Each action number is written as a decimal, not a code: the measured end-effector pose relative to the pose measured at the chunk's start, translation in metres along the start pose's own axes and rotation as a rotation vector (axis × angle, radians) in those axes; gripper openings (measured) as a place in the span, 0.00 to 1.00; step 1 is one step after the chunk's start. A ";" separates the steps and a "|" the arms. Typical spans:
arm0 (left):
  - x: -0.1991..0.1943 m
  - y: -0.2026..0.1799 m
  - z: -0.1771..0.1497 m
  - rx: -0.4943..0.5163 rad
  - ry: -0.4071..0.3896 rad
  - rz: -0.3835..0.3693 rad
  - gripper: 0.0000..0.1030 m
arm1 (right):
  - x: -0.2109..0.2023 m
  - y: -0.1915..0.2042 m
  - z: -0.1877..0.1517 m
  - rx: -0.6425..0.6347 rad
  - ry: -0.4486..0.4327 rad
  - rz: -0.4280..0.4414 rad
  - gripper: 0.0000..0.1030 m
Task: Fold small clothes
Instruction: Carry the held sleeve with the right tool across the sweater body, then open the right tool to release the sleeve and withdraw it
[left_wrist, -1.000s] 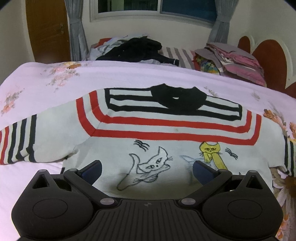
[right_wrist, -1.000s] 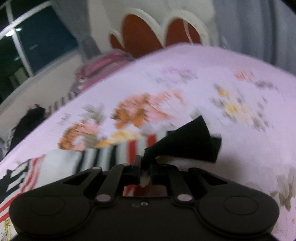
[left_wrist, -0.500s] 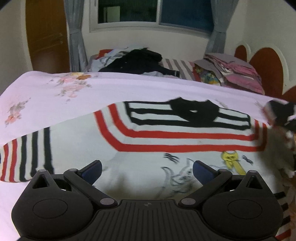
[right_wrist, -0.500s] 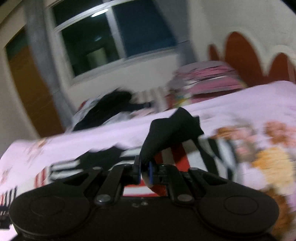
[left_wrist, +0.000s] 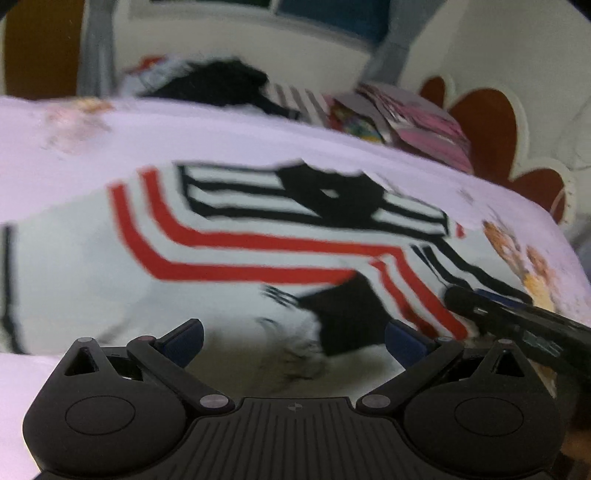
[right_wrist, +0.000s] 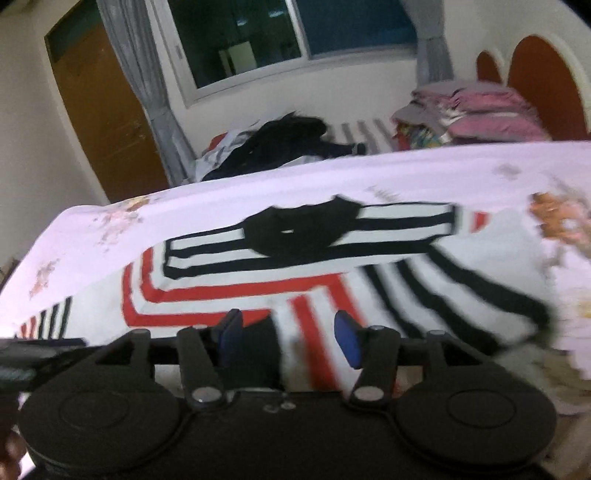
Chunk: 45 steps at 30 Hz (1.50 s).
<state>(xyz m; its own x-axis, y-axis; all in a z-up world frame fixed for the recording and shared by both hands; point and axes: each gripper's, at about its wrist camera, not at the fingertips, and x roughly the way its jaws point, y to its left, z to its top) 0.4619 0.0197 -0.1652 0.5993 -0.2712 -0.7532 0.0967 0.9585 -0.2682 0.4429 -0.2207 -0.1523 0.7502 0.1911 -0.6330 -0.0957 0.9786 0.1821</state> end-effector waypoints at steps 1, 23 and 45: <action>0.009 -0.005 -0.001 -0.005 0.012 -0.016 1.00 | -0.009 -0.009 -0.004 -0.008 -0.007 -0.028 0.55; 0.006 -0.017 0.022 -0.091 -0.193 -0.031 0.05 | 0.020 -0.119 -0.024 0.071 0.073 -0.261 0.30; 0.000 0.010 0.006 -0.022 -0.185 0.194 0.60 | -0.032 -0.123 -0.009 0.067 -0.018 -0.195 0.56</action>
<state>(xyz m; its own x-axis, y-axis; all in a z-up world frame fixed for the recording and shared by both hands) 0.4677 0.0300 -0.1647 0.7404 -0.0596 -0.6695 -0.0502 0.9884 -0.1436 0.4247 -0.3464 -0.1617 0.7620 -0.0036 -0.6476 0.0960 0.9895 0.1076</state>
